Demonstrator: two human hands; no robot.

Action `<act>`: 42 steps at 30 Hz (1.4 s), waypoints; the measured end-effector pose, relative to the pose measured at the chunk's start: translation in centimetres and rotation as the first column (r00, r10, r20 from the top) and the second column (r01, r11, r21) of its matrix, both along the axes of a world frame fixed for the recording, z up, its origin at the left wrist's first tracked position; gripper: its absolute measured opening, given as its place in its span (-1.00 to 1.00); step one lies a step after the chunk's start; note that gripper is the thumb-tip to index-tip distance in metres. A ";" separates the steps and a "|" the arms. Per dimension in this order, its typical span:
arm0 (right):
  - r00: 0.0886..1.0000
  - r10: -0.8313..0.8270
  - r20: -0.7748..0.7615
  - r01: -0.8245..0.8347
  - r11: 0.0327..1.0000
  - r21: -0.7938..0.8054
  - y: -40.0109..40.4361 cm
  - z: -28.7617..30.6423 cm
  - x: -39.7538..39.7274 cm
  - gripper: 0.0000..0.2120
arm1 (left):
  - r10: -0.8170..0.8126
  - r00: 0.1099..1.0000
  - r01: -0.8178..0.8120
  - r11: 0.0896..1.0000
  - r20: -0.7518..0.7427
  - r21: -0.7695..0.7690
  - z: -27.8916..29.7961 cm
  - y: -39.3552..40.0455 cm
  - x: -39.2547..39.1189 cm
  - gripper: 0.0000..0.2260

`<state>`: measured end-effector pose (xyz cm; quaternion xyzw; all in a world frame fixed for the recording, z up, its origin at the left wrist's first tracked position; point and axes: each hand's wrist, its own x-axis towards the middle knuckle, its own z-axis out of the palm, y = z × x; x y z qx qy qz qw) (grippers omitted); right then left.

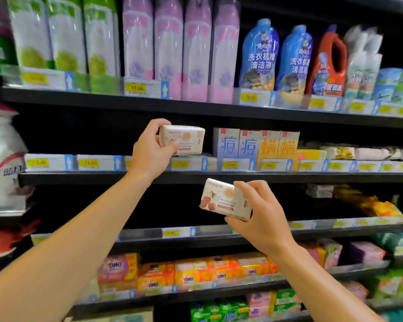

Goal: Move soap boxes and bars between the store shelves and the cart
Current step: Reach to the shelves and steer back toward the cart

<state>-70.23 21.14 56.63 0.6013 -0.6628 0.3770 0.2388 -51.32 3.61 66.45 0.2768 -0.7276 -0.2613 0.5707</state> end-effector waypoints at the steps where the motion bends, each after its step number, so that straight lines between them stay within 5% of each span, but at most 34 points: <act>1: 1.000 0.002 -0.009 -0.002 1.000 0.002 -0.4 -0.1 -0.2 -0.27 | -0.009 1.000 0.009 1.000 0.003 0.003 0.2 -0.5 -0.4 -0.68; 13: 0.996 0.065 0.059 -0.062 0.996 -0.062 -2.3 -0.2 -1.9 -0.29 | 0.180 0.965 -0.175 0.984 0.193 -0.045 0.9 -3.3 -3.9 -0.62; 17: 0.994 0.087 0.072 -0.083 0.995 -0.054 -2.2 -0.5 -2.3 -0.29 | 0.278 0.882 -0.276 0.959 0.379 -0.062 1.2 -3.5 -3.9 -0.75; 30: 0.985 0.161 0.057 -0.158 0.986 -0.054 -4.2 -0.5 -2.6 -0.28 | 0.209 0.573 -0.217 0.971 0.793 -0.099 2.8 -3.7 -4.3 -0.45; 38: 0.965 0.246 0.095 -0.240 0.968 -0.070 -5.1 -0.7 -3.2 -0.29 | 0.082 0.730 -0.108 0.994 0.678 -0.003 3.1 -5.1 -4.5 -0.52; 42: 0.964 0.248 0.100 -0.244 0.968 -0.052 -5.7 -0.7 -3.6 -0.29 | 0.113 0.735 -0.108 0.993 0.669 -0.049 3.7 -5.8 -5.9 -0.52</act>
